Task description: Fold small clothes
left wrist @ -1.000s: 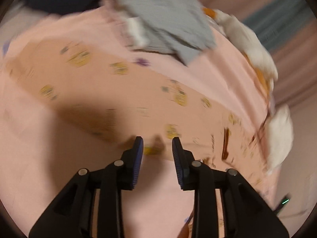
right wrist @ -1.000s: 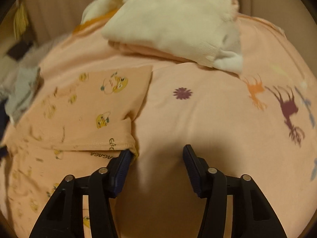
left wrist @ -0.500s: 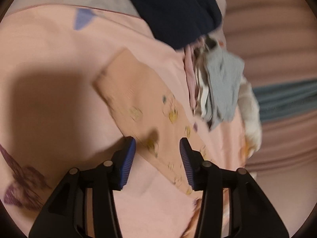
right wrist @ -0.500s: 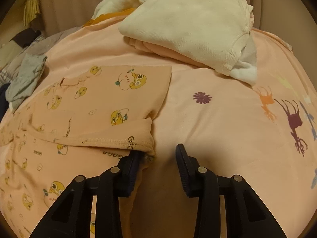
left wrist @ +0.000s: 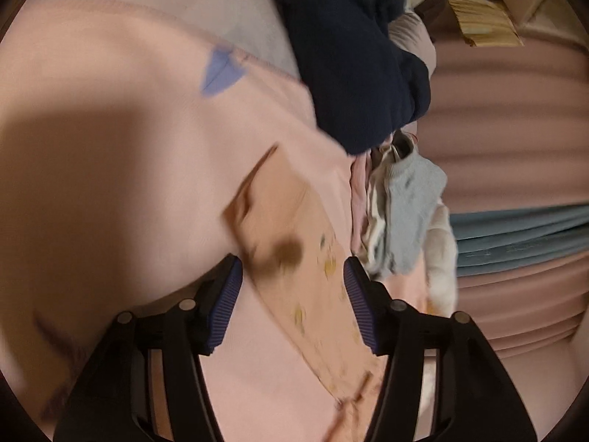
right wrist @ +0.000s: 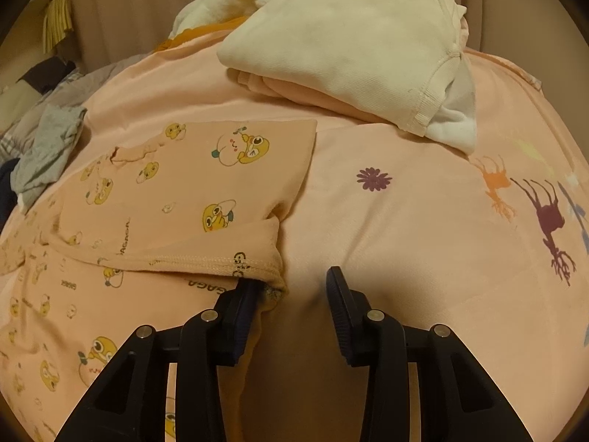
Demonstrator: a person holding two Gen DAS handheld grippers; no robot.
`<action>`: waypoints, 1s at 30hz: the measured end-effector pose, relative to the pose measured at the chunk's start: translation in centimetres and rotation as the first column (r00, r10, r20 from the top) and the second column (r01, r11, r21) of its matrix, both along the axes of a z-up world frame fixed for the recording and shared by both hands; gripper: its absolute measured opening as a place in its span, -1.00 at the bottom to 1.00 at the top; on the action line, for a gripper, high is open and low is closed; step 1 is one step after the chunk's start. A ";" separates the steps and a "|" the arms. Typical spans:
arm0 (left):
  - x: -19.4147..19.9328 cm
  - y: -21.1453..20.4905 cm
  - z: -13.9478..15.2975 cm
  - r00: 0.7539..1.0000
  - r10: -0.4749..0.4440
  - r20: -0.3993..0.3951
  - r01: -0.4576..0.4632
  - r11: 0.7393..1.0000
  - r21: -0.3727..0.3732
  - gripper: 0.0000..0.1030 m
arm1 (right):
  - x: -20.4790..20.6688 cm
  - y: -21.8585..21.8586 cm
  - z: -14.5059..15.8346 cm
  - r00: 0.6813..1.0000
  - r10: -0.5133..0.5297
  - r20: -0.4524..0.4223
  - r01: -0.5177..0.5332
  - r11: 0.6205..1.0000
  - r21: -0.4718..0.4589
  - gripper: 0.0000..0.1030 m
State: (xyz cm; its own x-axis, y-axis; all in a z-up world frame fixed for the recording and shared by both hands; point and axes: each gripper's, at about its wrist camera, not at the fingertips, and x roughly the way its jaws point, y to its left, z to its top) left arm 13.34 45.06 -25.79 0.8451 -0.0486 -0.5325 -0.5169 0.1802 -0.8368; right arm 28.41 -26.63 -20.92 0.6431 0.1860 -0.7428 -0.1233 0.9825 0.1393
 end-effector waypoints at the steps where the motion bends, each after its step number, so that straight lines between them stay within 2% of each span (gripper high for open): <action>1: 0.9 0.0 0.3 1.000 -0.015 -0.017 0.016 0.999 0.037 0.11 | 0.0 0.0 0.0 1.000 0.000 0.000 0.000 1.000 0.001 -0.24; 3: 2.5 0.0 0.0 0.998 -0.051 -0.026 0.053 0.996 0.068 0.05 | 0.0 0.0 0.0 1.000 0.000 -0.001 0.000 1.000 0.000 -0.24; 4: 2.8 0.0 -0.1 0.998 -0.063 -0.025 0.065 0.995 0.079 -0.10 | 0.0 0.0 0.0 1.000 0.001 -0.002 -0.001 1.000 0.001 -0.24; 5: 3.1 0.0 -0.3 0.998 -0.058 -0.038 0.060 0.995 0.079 -0.28 | 0.0 0.0 0.0 1.000 0.000 -0.002 0.000 1.000 0.003 -0.24; 6: 3.3 0.0 -0.6 0.997 -0.058 -0.050 0.062 0.996 0.069 -0.66 | 0.0 -0.2 0.0 1.000 0.000 -0.002 0.000 1.000 0.010 -0.24; 7: 3.5 0.0 -1.0 0.997 -0.064 -0.050 0.067 0.996 0.062 -0.88 | 0.0 -0.2 0.0 1.000 0.000 -0.002 0.000 1.000 0.016 -0.24; 10: 3.5 -0.4 -0.5 0.996 -0.052 -0.077 0.061 0.991 0.121 -0.88 | 0.0 -0.5 -0.1 1.000 0.000 -0.003 0.000 0.999 0.035 -0.24; 11: 3.6 -0.9 0.4 0.995 -0.055 -0.084 0.069 0.982 0.175 -0.88 | 0.0 -0.6 -0.1 1.000 0.000 -0.002 0.000 0.999 0.040 -0.24; 14: 4.2 -2.1 3.0 0.993 -0.067 -0.098 0.091 0.960 0.265 -0.90 | -0.1 -0.6 -0.2 1.000 0.000 -0.001 0.000 0.999 0.046 -0.24; 16: 4.9 -3.4 5.3 0.989 -0.093 -0.113 0.127 0.930 0.345 -0.91 | -0.1 -0.7 -0.2 1.000 0.000 0.001 0.000 0.999 0.048 -0.24; 17: 5.4 -4.7 7.0 0.986 -0.119 -0.116 0.157 0.901 0.404 -0.91 | -0.2 -0.7 -0.2 1.000 0.000 0.002 0.000 0.999 0.051 -0.24; 20: 6.7 -7.9 10.3 0.978 -0.168 -0.122 0.206 0.849 0.487 -0.91 | -0.2 -0.9 -0.2 1.000 -0.002 0.003 0.001 0.998 0.070 -0.24; 25: 10.4 -14.8 14.6 0.949 -0.307 -0.069 0.295 0.795 0.529 -0.91 | -0.3 -1.4 -0.4 1.000 -0.004 0.004 0.003 0.994 0.109 -0.24; 27: 12.3 -18.6 16.0 0.925 -0.376 -0.052 0.341 0.764 0.547 -0.91 | -0.3 -1.6 -0.4 1.000 -0.003 0.003 0.003 0.992 0.125 -0.24; 30: 14.6 -23.5 17.4 0.892 -0.452 -0.019 0.383 0.733 0.562 -0.90 | -0.4 -1.9 -0.5 1.000 -0.003 0.005 0.002 0.988 0.154 -0.24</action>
State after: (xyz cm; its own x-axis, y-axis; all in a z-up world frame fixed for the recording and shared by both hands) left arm 27.93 21.57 -8.41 0.8628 -0.1468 -0.4838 -0.1913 0.7911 -0.5810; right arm 28.03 -28.53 -21.42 0.6474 0.2963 -0.7022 -0.1219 0.9497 0.2884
